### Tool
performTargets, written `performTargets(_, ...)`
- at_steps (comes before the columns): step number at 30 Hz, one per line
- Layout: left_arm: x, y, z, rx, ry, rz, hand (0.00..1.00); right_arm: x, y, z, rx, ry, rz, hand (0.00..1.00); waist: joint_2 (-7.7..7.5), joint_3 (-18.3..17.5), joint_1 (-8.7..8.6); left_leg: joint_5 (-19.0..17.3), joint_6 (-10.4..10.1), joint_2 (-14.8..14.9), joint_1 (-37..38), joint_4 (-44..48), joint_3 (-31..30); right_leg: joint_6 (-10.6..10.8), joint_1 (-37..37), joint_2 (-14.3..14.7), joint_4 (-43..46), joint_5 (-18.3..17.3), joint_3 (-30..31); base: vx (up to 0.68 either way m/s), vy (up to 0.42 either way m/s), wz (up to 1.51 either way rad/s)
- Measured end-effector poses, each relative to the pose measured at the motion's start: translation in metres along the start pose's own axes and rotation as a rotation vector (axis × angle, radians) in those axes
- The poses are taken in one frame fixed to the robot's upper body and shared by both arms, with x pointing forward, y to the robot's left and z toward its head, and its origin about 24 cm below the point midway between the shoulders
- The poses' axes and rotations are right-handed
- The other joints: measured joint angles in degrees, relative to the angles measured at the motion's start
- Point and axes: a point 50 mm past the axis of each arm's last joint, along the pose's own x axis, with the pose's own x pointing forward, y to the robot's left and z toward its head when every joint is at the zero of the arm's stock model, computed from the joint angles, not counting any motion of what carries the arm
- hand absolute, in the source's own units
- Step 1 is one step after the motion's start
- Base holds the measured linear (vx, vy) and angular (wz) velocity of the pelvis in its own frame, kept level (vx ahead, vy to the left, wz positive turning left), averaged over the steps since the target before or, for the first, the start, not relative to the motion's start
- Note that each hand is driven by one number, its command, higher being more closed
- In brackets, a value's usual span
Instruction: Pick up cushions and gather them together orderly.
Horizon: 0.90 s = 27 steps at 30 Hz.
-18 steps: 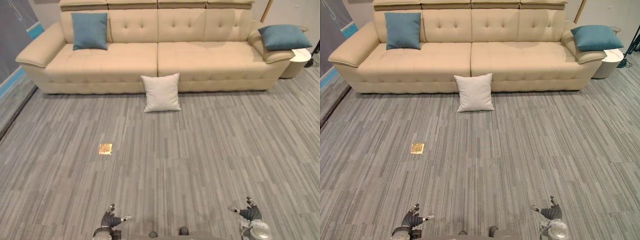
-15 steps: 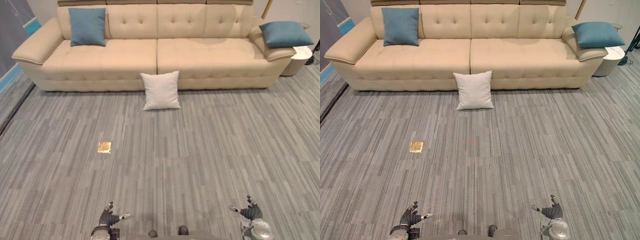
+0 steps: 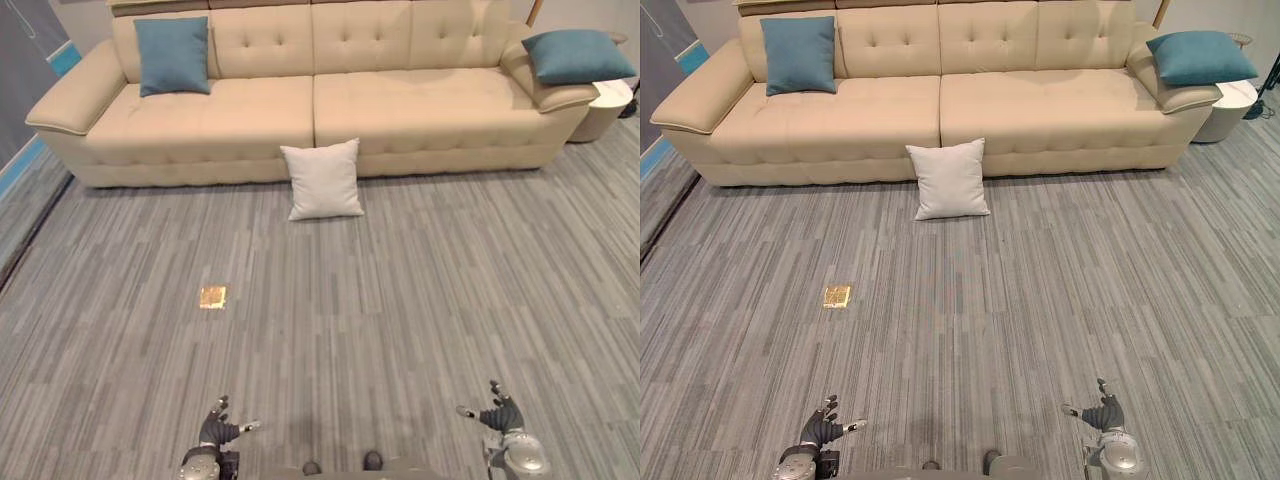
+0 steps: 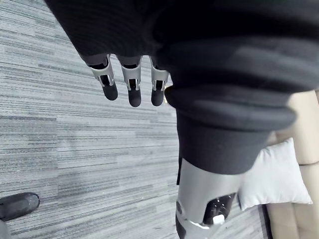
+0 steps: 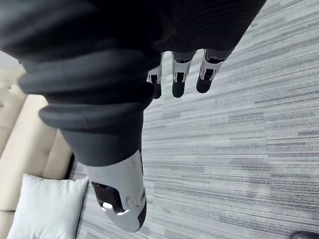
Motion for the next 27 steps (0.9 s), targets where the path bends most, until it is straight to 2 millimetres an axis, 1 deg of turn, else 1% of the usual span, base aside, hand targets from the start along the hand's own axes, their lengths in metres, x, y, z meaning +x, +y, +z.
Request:
performTargets(2, 0.0, 0.0, 0.005, -0.002, -0.02, -0.001, 0.0, 0.0, -0.001, -0.001, 0.01, 0.003, -0.005, 0.0, 0.04, 0.1, 0.05, -1.3, 0.1, 0.2, -1.0, 1.6, 0.5, 0.2, -0.9, 0.0, 0.7, -0.2, 0.1, -0.06, 0.015, -0.04)
performTargets(4, -0.001, 0.0, 0.005, -0.006, -0.03, 0.001, 0.0, 0.001, 0.0, 0.001, 0.017, 0.001, -0.006, 0.0, 0.17, 0.1, 0.31, -2.6, 0.8, 0.5, -2.7, 3.4, 1.7, 0.4, -2.2, 0.1, 1.4, -0.5, 0.8, -0.05, 0.033, -0.23)
performTargets(6, -0.002, 0.001, 0.007, -0.009, -0.042, 0.002, 0.0, 0.004, 0.001, 0.006, 0.039, -0.004, -0.009, 0.0, 0.24, 0.2, 0.54, -4.4, 1.4, 0.8, -4.9, 6.0, 3.2, 1.3, -4.7, 0.1, 3.7, -1.8, 2.1, -0.03, 0.048, -0.35)
performTargets(7, -0.002, 0.001, 0.007, -0.014, -0.042, 0.003, 0.0, 0.006, 0.001, 0.004, 0.058, 0.012, -0.014, 0.0, 0.2, 0.2, 0.99, -5.7, 1.8, 0.8, -5.8, 7.7, 4.1, 2.2, -6.5, -0.2, 6.6, -3.2, 2.9, 0.03, 0.096, -0.38)
performTargets(8, -0.002, 0.001, 0.008, -0.028, -0.043, 0.005, 0.0, 0.006, 0.002, 0.002, 0.063, 0.029, -0.015, 0.0, 0.23, 0.4, 1.6, -7.1, 2.1, 0.7, -6.2, 9.4, 4.7, 3.8, -7.9, -0.7, 10.0, -4.8, 3.3, 0.03, 0.085, -0.31)
performTargets(9, -0.002, 0.001, 0.009, -0.031, -0.046, 0.006, 0.0, 0.006, 0.002, -0.001, 0.065, 0.042, -0.015, 0.0, 0.26, 0.6, 1.61, -7.8, 2.3, 0.5, -6.2, 10.0, 4.8, 4.9, -8.4, -1.1, 11.9, -5.5, 3.1, 0.05, 0.115, -0.19)
performTargets(10, -0.001, 0.002, 0.011, -0.04, -0.055, 0.008, 0.0, 0.005, 0.003, -0.005, 0.069, 0.062, -0.014, 0.0, 0.18, 1.1, 1.59, -9.3, 2.7, 0.0, -5.9, 10.8, 4.8, 6.3, -10.4, -2.0, 17.5, -6.4, 2.2, 0.08, 0.096, -0.08)
performTargets(11, -0.001, 0.004, 0.014, -0.043, -0.065, 0.012, 0.0, 0.004, 0.005, -0.006, 0.085, 0.074, -0.011, 0.0, 0.08, 1.9, 1.41, -10.6, 3.6, -0.6, -4.5, 10.7, 4.5, 6.4, -13.5, -3.2, 25.6, -6.4, 1.0, 0.08, 0.096, -0.02)
performTargets(12, 0.001, 0.005, 0.018, -0.041, -0.078, 0.014, 0.0, 0.004, 0.007, -0.007, 0.094, 0.078, -0.009, 0.0, -0.07, 2.4, 1.28, -10.8, 4.0, -0.9, -3.4, 10.8, 4.4, 6.3, -15.7, -4.0, 30.2, -6.7, 0.1, 0.22, 0.067, 0.03)
performTargets(13, 0.001, 0.01, 0.021, -0.036, -0.087, 0.023, 0.0, 0.003, 0.009, -0.009, 0.104, 0.086, -0.004, 0.0, -0.47, 3.2, 0.84, -11.4, 4.7, -1.2, -1.7, 10.8, 4.3, 5.7, -18.0, -5.0, 35.3, -8.4, -1.4, 0.26, 0.055, 0.06)
performTargets(14, 0.001, 0.013, 0.021, -0.037, -0.087, 0.031, 0.0, 0.003, 0.009, -0.008, 0.104, 0.086, -0.005, 0.0, -0.07, 3.6, 0.49, -11.8, 4.2, -1.2, -0.4, 10.5, 3.9, 5.1, -20.1, -5.4, 35.3, -9.4, -3.1, 0.33, 0.064, 0.09)
performTargets(15, 0.002, 0.014, 0.022, -0.036, -0.088, 0.034, 0.0, 0.003, 0.009, -0.008, 0.104, 0.084, -0.005, 0.0, 0.1, 3.8, 0.0, -12.0, 4.2, -1.1, 0.0, 10.3, 3.5, 5.0, -21.1, -5.7, 34.2, -9.4, -4.1, 0.31, 0.027, 0.29)
performTargets(16, 0.004, 0.014, 0.027, -0.035, -0.103, 0.035, 0.0, 0.005, 0.009, -0.005, 0.105, 0.077, -0.007, 0.0, -0.48, 4.3, -0.52, -12.2, 4.1, -0.8, 1.5, 9.0, 2.5, 4.6, -22.7, -5.8, 30.2, -9.0, -5.5, 0.38, -0.017, 0.42)
performTargets(17, 0.008, 0.012, 0.036, -0.039, -0.125, 0.027, 0.0, 0.006, 0.008, -0.003, 0.104, 0.072, -0.017, 0.0, 0.43, 5.5, -0.77, -12.3, 3.8, -0.2, 3.1, 7.3, 1.7, 4.0, -24.4, -5.4, 24.3, -7.5, -6.9, 0.41, -0.039, 0.48)
performTargets(18, 0.01, 0.01, 0.041, -0.038, -0.139, 0.021, 0.0, 0.006, 0.008, -0.001, 0.105, 0.067, -0.019, 0.0, 0.21, 5.9, -0.91, -12.1, 3.2, 0.4, 4.7, 5.6, 1.1, 3.9, -25.3, -4.8, 18.7, -4.8, -7.3, 0.49, -0.076, 0.45)
performTargets(19, 0.01, 0.009, 0.042, -0.036, -0.139, 0.019, 0.0, 0.007, 0.008, -0.001, 0.105, 0.064, -0.019, 0.0, 0.41, 6.3, -1.39, -11.9, 1.9, 0.7, 6.2, 3.8, 0.3, 3.7, -25.7, -4.0, 13.9, -1.9, -7.2, 0.56, -0.114, 0.48)
performTargets(20, 0.01, 0.008, 0.042, -0.033, -0.136, 0.019, 0.0, 0.006, 0.008, -0.001, 0.105, 0.064, -0.02, 0.0, 0.36, 6.4, -1.97, -11.9, 0.9, 1.1, 7.9, 2.5, -0.5, 2.3, -26.4, -3.8, 12.1, 1.4, -6.9, 0.72, -0.173, 0.65)
performTargets(21, 0.01, 0.007, 0.037, -0.037, -0.119, 0.025, 0.0, 0.004, 0.007, -0.005, 0.102, 0.074, -0.023, 0.0, 0.27, 6.2, -2.79, -12.4, -1.4, 1.9, 9.7, 3.5, -1.6, -1.6, -26.9, -4.2, 15.6, 7.2, -6.2, 0.62, -0.176, 0.49)
performTargets(22, 0.01, 0.005, 0.036, -0.043, -0.112, 0.023, 0.0, 0.006, 0.006, -0.002, 0.103, 0.064, -0.025, 0.0, 0.88, 6.3, -2.97, -12.4, -2.9, 2.8, 9.5, 4.9, -1.7, -2.2, -27.5, -4.0, 18.3, 5.2, -6.9, 0.63, -0.207, 0.31)
performTargets(23, 0.01, 0.004, 0.035, -0.043, -0.108, 0.022, 0.0, 0.007, 0.008, 0.003, 0.108, 0.051, -0.02, 0.0, 0.95, 6.2, -3.07, -11.6, -4.3, 3.1, 8.9, 6.8, -1.7, -3.0, -27.7, -4.1, 20.0, 3.3, -7.1, 0.64, -0.235, 0.04)
performTargets(24, 0.01, 0.001, 0.034, -0.051, -0.103, 0.015, 0.0, 0.009, 0.01, 0.01, 0.112, 0.024, -0.015, 0.0, 1.14, 6.3, -3.07, -9.1, -8.4, 3.8, 6.6, 13.5, -1.3, -3.2, -26.5, -3.9, 21.3, 0.3, -7.3, 0.65, -0.229, 0.08)
performTargets(25, 0.009, -0.003, 0.033, -0.061, -0.102, 0.008, 0.0, 0.01, 0.01, 0.014, 0.113, 0.008, -0.014, 0.0, 1.55, 6.6, -3.08, -5.8, -10.3, 4.8, 3.4, 22.7, -1.2, -3.4, -23.9, -3.4, 20.6, -1.4, -7.6, 0.65, -0.214, 0.1)
performTargets(26, 0.008, -0.009, 0.03, -0.077, -0.094, -0.002, 0.0, 0.01, 0.01, 0.015, 0.107, 0.0, -0.01, 0.0, 2.16, 7.2, -2.74, -1.5, -10.6, 7.8, -1.6, 37.2, -1.0, -3.9, -18.2, -2.3, 17.7, -2.4, -7.9, 0.62, -0.181, 0.01)
performTargets(27, 0.007, -0.012, 0.028, -0.086, -0.087, -0.01, 0.0, 0.009, 0.014, 0.016, 0.106, -0.003, -0.001, 0.0, 2.02, 7.5, -2.04, -2.5, -9.0, 10.6, -5.5, 48.7, 0.9, -4.4, -12.7, -1.1, 15.0, -3.0, -7.7, 0.6, -0.172, -0.1)
